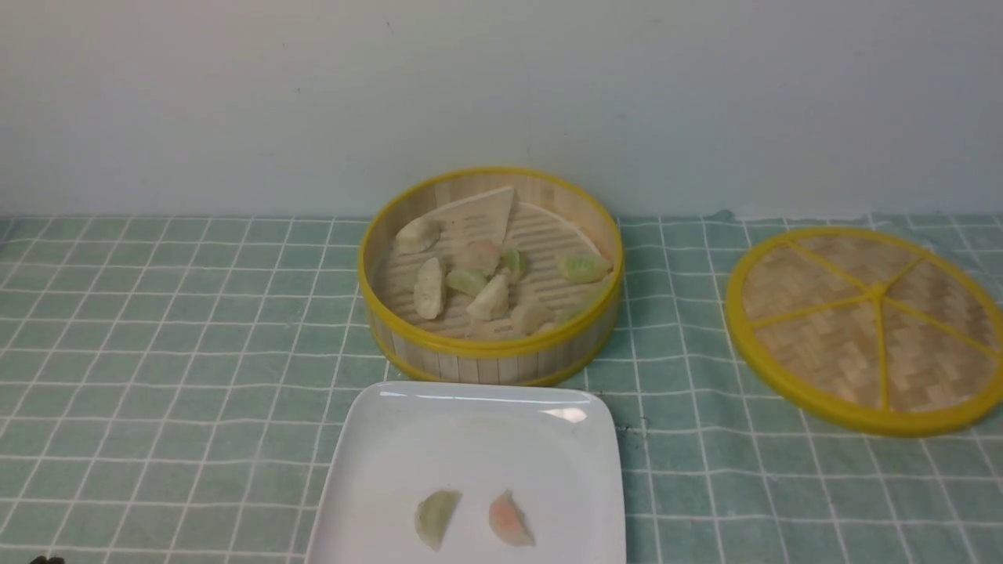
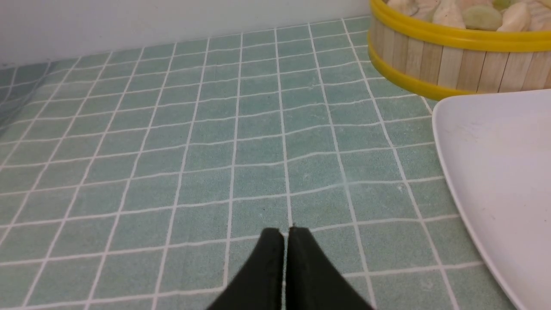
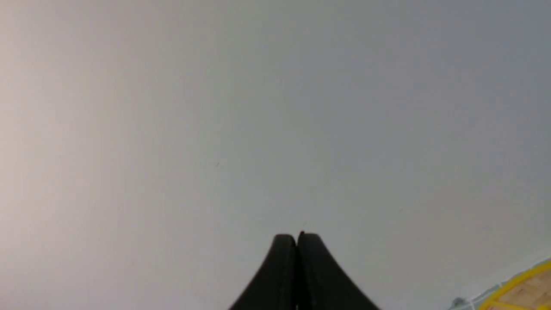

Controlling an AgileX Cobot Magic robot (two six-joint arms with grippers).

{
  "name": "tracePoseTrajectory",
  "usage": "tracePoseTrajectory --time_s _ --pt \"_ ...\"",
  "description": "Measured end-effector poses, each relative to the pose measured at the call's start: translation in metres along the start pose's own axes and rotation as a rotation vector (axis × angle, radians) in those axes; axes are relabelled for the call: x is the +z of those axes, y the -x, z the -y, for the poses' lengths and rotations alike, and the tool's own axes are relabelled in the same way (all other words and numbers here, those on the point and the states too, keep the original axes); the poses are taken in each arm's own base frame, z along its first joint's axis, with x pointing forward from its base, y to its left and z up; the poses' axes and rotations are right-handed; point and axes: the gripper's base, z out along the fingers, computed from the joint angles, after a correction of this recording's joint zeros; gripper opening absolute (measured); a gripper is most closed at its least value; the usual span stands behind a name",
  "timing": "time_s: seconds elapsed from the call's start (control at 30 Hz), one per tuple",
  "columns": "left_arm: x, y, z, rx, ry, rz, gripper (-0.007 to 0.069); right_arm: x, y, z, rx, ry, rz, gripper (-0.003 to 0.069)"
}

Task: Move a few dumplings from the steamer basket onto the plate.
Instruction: Use the right arm to grab a dumpling from inside the steamer

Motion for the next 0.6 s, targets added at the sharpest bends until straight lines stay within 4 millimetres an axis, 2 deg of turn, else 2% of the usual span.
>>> tracePoseTrajectory --time_s 0.03,0.07,0.1,0.13,0.17,0.2,0.23,0.27,0.3,0.37,0.47,0.5,0.6 --pt "0.000 0.000 0.000 0.000 0.000 0.000 -0.0006 0.004 0.013 -0.014 -0.052 0.008 -0.053 -0.0015" --pt "0.000 0.000 0.000 0.000 0.000 0.000 -0.0006 0.006 0.016 -0.018 -0.071 0.003 -0.081 -0.0015" --pt "0.000 0.000 0.000 0.000 0.000 0.000 -0.0006 0.017 0.024 -0.029 -0.142 -0.028 -0.214 -0.0015" --pt "0.000 0.000 0.000 0.000 0.000 0.000 -0.0006 0.021 0.031 -0.036 -0.178 -0.032 -0.250 -0.0015" --pt "0.000 0.000 0.000 0.000 0.000 0.000 -0.0006 0.033 0.035 -0.042 -0.239 -0.063 -0.369 -0.0015" --pt "0.000 0.000 0.000 0.000 0.000 0.000 -0.0006 0.033 0.037 -0.044 -0.248 -0.059 -0.373 -0.0015" --pt "0.000 0.000 0.000 0.000 0.000 0.000 -0.0006 0.050 0.043 -0.051 -0.337 -0.076 -0.487 -0.0015" --pt "0.000 0.000 0.000 0.000 0.000 0.000 -0.0006 0.052 0.041 -0.049 -0.337 -0.084 -0.508 -0.0015" --pt "0.000 0.000 0.000 0.000 0.000 0.000 -0.0006 0.069 0.045 -0.054 -0.415 -0.083 -0.605 -0.0015" --pt "0.000 0.000 0.000 0.000 0.000 0.000 -0.0006 0.080 0.045 -0.056 -0.439 -0.083 -0.668 -0.0015" --pt "0.000 0.000 0.000 0.005 0.002 0.000 -0.0006 0.115 0.038 -0.058 -0.489 -0.047 -0.864 -0.0015" --pt "0.000 0.000 0.000 0.007 0.003 0.000 -0.0006 0.117 0.039 -0.060 -0.497 -0.038 -0.869 -0.0015" --pt "0.000 0.003 -0.001 0.007 0.010 0.040 -0.0006 0.154 0.032 -0.066 -0.482 0.040 -1.041 -0.0015"
